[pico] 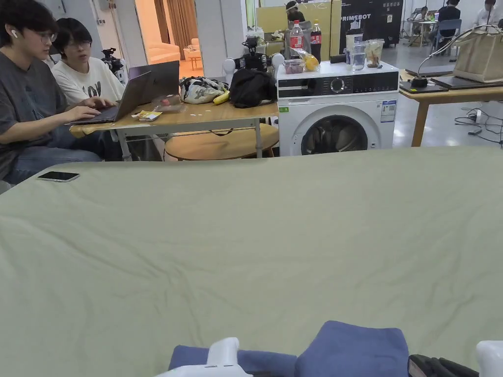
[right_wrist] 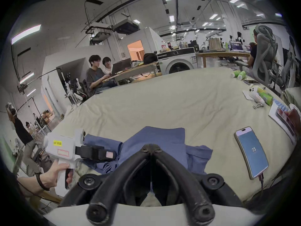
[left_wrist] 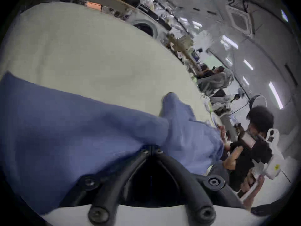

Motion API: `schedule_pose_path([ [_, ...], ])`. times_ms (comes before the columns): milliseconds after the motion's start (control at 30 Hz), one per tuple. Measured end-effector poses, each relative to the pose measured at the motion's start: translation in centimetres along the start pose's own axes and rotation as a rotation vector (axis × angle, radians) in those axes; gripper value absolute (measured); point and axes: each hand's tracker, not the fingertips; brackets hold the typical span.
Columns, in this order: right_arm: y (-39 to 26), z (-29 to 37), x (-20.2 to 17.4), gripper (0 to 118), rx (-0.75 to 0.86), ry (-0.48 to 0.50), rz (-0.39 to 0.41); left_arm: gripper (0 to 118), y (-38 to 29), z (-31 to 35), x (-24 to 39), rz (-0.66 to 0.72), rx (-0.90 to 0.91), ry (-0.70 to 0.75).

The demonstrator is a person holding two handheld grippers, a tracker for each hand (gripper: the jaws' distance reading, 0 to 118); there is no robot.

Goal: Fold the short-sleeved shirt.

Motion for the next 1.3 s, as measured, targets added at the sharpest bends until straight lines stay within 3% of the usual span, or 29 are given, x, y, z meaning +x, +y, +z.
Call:
schedule_pose_path([
  [33, -0.2, 0.1, -0.1, 0, 0.001, -0.001, 0.007, 3, 0.7, 0.7, 0.2, 0.026, 0.007, -0.036],
  [167, -0.3, -0.3, 0.2, 0, -0.010, 0.003, -0.003, 71, 2.2, 5.0, 0.0, 0.016, 0.078, -0.061],
  [200, -0.4, -0.3, 0.2, 0, -0.011, 0.003, -0.007, 75, 2.5, 6.6, -0.3, 0.032, 0.118, -0.063],
  [367, -0.2, -0.4, 0.3, 0, -0.006, 0.022, -0.013, 75, 3.1, 15.3, -5.8, 0.193, 0.333, -0.028],
  [433, -0.1, -0.6, 0.3, 0, -0.006, 0.031, -0.015, 75, 2.7, 16.8, -8.1, 0.294, 0.387, 0.051],
  [533, 0.0, -1.0, 0.0, 0, -0.011, 0.052, -0.022, 75, 1.8, 15.8, -10.4, 0.340, 0.296, 0.054],
  [567, 0.0, -1.0, -0.2, 0, -0.013, 0.057, -0.019, 62, 1.5, 14.6, -10.7, 0.354, 0.243, 0.022],
  [633, -0.1, -0.8, -0.6, 0, -0.016, 0.061, -0.007, 24, 0.6, 12.0, -11.5, 0.412, 0.170, -0.072],
  [667, -0.1, -0.6, -0.8, 0, -0.015, 0.059, -0.001, 16, 0.4, 11.1, -11.7, 0.449, 0.199, -0.113],
  [833, 0.3, -0.1, -0.5, 0, -0.003, 0.056, -0.015, 10, 0.4, 10.5, -11.6, 0.532, 0.222, -0.134],
  [1000, 0.8, -0.2, 0.2, 0, 0.007, 0.052, -0.029, 10, 1.4, 17.2, -8.9, 0.407, 0.416, -0.086],
  [1133, 1.0, -0.5, 0.4, 0, 0.007, 0.055, -0.031, 10, 3.4, 21.7, -3.1, 0.140, 0.493, 0.080],
  [1233, 1.0, -0.6, 0.4, 0, 0.011, 0.054, -0.037, 10, 4.5, 19.8, 2.7, -0.064, 0.451, 0.136],
  [1300, 1.0, -0.5, 0.3, 0, 0.014, 0.058, -0.047, 10, 5.2, 15.4, 5.3, -0.104, 0.303, 0.069],
])
